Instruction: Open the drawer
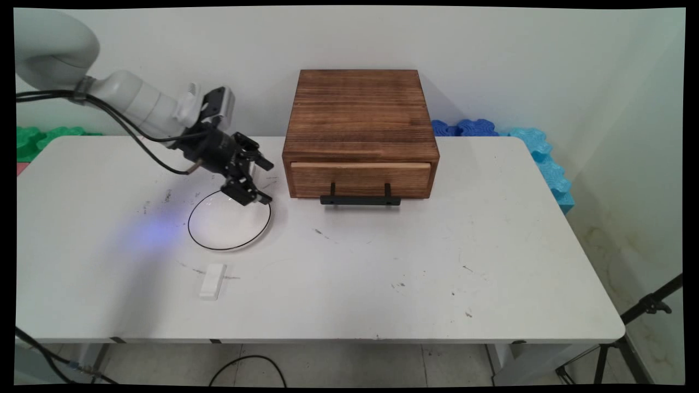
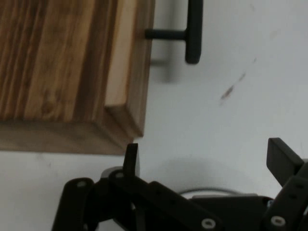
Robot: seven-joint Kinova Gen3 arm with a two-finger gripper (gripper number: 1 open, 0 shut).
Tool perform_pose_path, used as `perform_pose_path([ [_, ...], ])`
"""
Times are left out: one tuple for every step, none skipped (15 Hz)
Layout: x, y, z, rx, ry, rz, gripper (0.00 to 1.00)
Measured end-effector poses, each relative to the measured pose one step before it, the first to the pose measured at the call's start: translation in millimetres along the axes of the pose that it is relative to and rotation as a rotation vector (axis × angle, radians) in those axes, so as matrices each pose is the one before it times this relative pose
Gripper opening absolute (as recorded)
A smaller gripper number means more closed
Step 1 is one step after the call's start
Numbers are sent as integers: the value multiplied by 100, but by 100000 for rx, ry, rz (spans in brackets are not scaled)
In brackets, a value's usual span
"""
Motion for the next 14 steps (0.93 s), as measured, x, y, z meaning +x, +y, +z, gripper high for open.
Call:
perform_pose_path([
  [616, 285, 433, -16, -7, -232, 100],
  [516, 264, 340, -34, 13, -219, 100],
  [585, 351, 361, 10, 31, -319, 100],
  [622, 318, 382, -54, 47, -171, 100],
  [482, 298, 294, -48, 37, -216, 100],
  [311, 202, 169, 63, 27, -144, 100],
  [464, 289, 265, 20, 32, -153, 100],
  [536, 323, 320, 86, 32, -175, 100],
  [472, 248, 288, 76, 14, -71, 100],
  [544, 277, 355, 120, 61, -111, 100],
  [506, 261, 369, 143, 48, -53, 100],
  [524, 230, 389, 77, 66, 104, 100],
  [395, 198, 318, 65, 30, 103, 100],
  [417, 205, 380, 143, -8, 283, 100],
])
